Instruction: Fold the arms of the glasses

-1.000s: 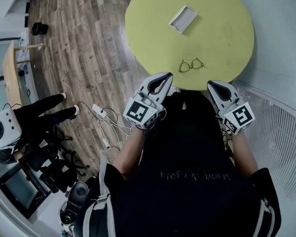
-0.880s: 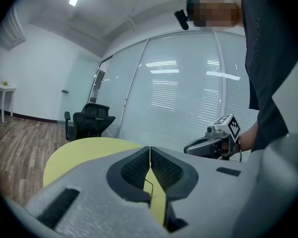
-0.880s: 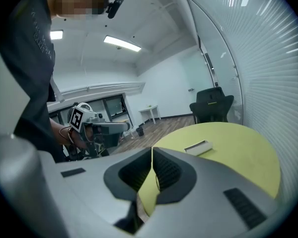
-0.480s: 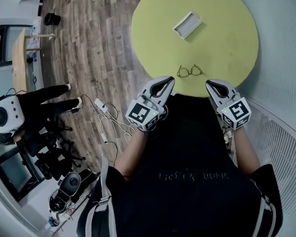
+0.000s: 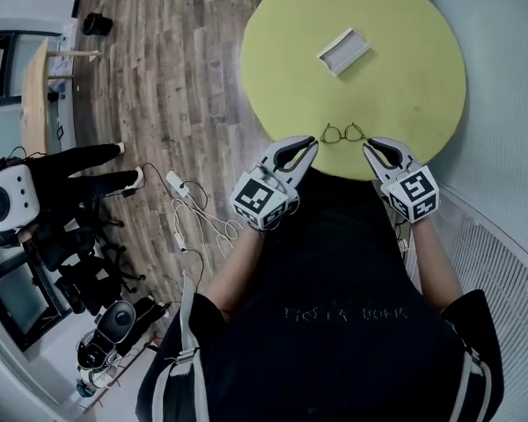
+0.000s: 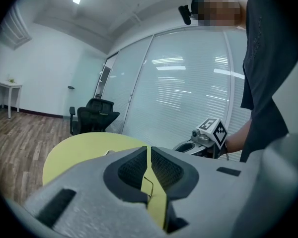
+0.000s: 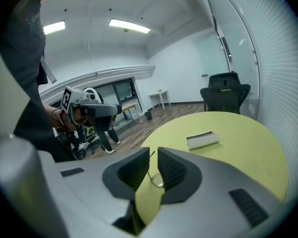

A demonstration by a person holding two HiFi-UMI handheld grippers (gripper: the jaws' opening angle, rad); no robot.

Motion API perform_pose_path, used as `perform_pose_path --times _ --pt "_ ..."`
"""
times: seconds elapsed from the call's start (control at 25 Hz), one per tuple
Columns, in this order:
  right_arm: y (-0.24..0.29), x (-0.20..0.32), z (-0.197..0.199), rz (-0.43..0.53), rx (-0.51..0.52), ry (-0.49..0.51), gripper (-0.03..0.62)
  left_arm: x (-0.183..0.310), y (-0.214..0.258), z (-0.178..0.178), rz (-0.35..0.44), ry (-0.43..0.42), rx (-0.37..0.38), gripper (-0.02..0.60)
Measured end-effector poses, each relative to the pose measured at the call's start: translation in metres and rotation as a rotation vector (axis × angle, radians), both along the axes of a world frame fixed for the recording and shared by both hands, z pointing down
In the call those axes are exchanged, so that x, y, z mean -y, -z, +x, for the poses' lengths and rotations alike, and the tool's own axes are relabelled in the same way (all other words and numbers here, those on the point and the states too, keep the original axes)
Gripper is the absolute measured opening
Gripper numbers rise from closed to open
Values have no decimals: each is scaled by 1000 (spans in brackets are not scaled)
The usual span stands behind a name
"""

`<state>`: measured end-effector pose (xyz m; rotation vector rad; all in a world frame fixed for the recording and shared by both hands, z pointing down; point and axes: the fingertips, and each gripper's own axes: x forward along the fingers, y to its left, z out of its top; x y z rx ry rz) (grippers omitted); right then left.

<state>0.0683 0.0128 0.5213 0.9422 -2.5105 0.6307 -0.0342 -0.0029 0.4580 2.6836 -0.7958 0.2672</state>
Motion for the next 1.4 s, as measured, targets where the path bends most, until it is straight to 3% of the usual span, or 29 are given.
perform_pose_path --times 0.68,1.4 --pt "-86 23 -1 -154 -172 55 34 15 -30 -8 -55 -10 27 21" --pt "-121 23 -4 -247 -207 83 33 22 -38 -10 -91 -4 36 21"
